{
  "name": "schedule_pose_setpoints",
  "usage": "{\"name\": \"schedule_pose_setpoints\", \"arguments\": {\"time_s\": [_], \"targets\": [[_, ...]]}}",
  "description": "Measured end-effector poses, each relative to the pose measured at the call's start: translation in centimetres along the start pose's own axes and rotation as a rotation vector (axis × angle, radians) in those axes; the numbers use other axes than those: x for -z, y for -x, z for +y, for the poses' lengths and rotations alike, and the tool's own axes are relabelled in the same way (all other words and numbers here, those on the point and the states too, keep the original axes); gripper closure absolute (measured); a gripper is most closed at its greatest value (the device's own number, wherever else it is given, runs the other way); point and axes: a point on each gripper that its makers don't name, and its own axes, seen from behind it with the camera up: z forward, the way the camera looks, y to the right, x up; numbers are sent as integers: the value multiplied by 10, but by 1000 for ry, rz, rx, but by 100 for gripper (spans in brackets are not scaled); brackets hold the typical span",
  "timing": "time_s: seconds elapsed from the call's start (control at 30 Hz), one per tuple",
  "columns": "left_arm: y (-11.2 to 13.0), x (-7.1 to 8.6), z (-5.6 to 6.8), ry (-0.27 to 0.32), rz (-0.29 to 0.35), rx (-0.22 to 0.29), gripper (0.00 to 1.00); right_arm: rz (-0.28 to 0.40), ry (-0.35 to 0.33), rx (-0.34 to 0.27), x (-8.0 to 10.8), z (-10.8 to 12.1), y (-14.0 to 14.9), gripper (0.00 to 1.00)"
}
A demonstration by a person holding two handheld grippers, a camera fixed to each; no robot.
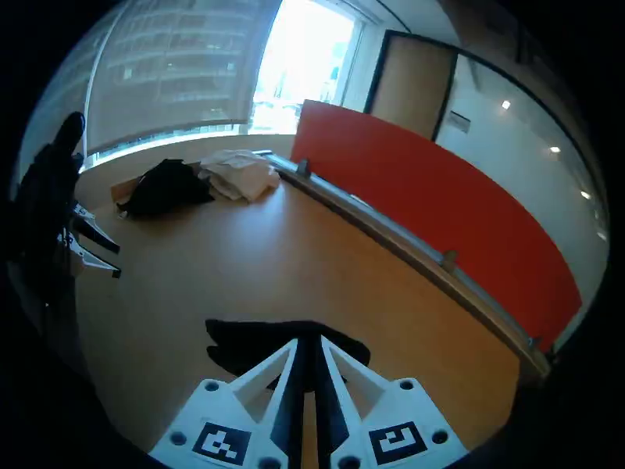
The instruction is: Fold towel
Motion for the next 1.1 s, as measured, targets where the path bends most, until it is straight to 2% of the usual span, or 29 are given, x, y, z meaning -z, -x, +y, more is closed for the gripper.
{"name": "schedule_pose_setpoints", "arguments": {"time_s": [0.47, 0.8, 1.1], "targets": [[-7, -5, 11, -12, -3, -3, 6, -35, 94, -56, 41, 87, 51, 94], [-9, -10, 26, -19, -9, 9, 7, -85, 151, -68, 76, 150, 100, 94], [-8, -12, 41, -32, -13, -1, 7, -130, 185, -86, 100, 195, 146, 94]]}}
